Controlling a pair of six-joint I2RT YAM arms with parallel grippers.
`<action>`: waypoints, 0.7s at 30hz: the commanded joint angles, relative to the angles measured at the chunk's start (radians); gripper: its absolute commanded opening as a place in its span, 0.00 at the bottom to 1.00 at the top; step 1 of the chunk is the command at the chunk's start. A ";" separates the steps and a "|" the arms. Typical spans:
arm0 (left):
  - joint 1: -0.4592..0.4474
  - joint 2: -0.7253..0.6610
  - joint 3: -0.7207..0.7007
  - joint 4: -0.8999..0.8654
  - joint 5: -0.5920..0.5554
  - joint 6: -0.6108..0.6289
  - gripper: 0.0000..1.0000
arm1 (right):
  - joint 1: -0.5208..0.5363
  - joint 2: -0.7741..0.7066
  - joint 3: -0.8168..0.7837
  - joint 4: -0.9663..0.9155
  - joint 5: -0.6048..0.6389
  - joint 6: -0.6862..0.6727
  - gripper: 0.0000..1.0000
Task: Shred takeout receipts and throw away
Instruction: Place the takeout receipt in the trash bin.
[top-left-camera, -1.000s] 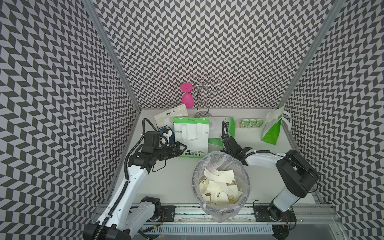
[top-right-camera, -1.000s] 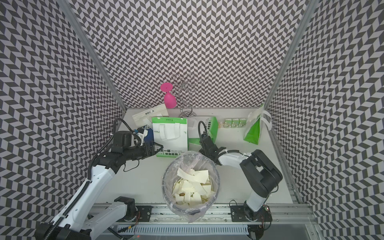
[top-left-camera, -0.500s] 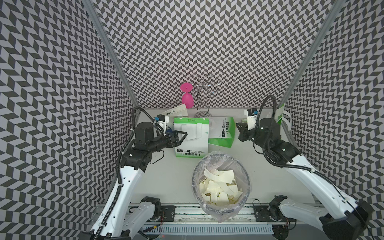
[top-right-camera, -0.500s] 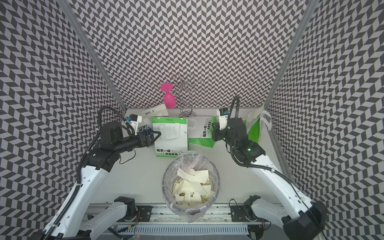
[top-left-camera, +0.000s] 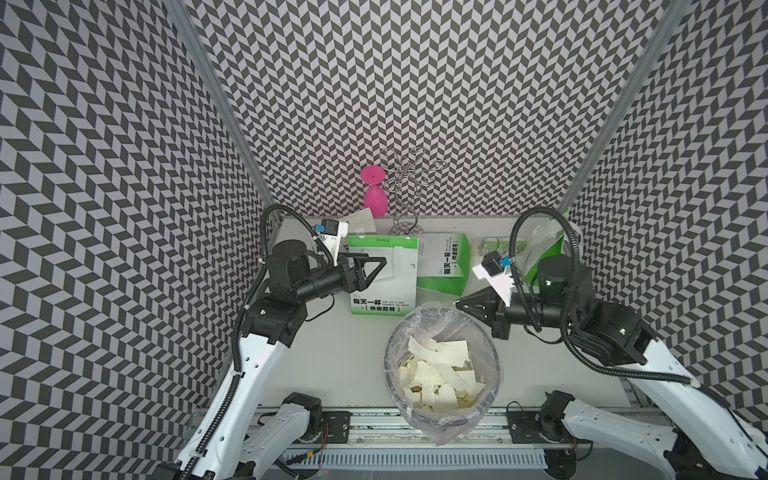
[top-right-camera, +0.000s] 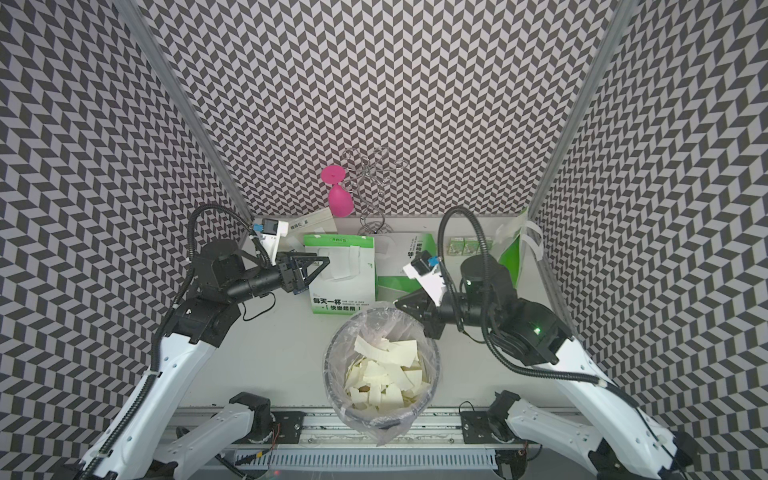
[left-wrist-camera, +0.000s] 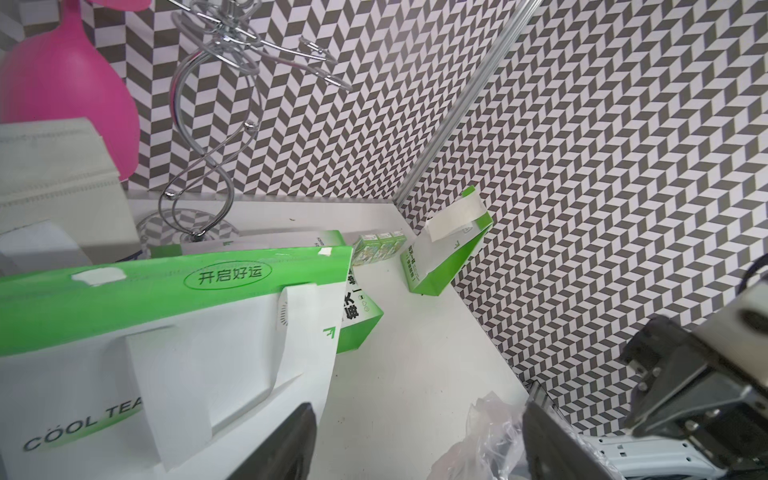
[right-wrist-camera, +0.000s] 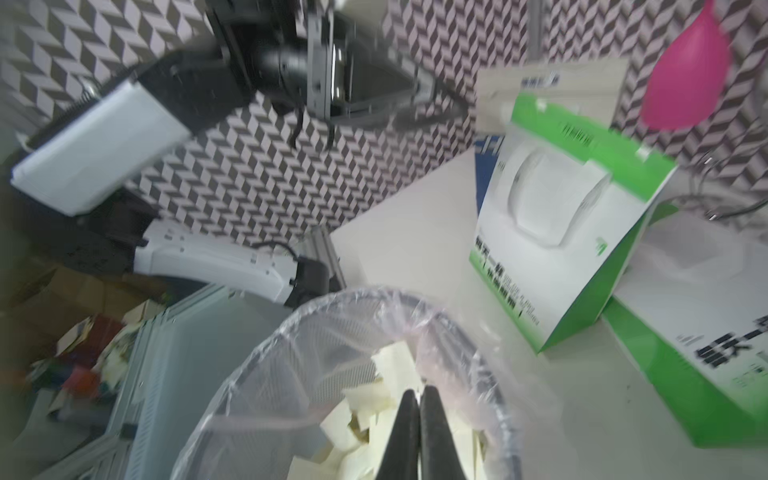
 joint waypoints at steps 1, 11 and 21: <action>-0.023 -0.023 -0.003 0.038 0.001 0.024 0.79 | 0.049 -0.007 -0.033 -0.098 0.003 -0.036 0.00; -0.064 -0.016 -0.004 0.066 0.000 0.027 0.80 | 0.074 0.039 0.039 -0.090 0.102 -0.105 0.53; -0.237 0.103 0.096 0.101 -0.080 0.043 0.82 | -0.158 0.129 0.259 -0.134 0.504 -0.017 0.75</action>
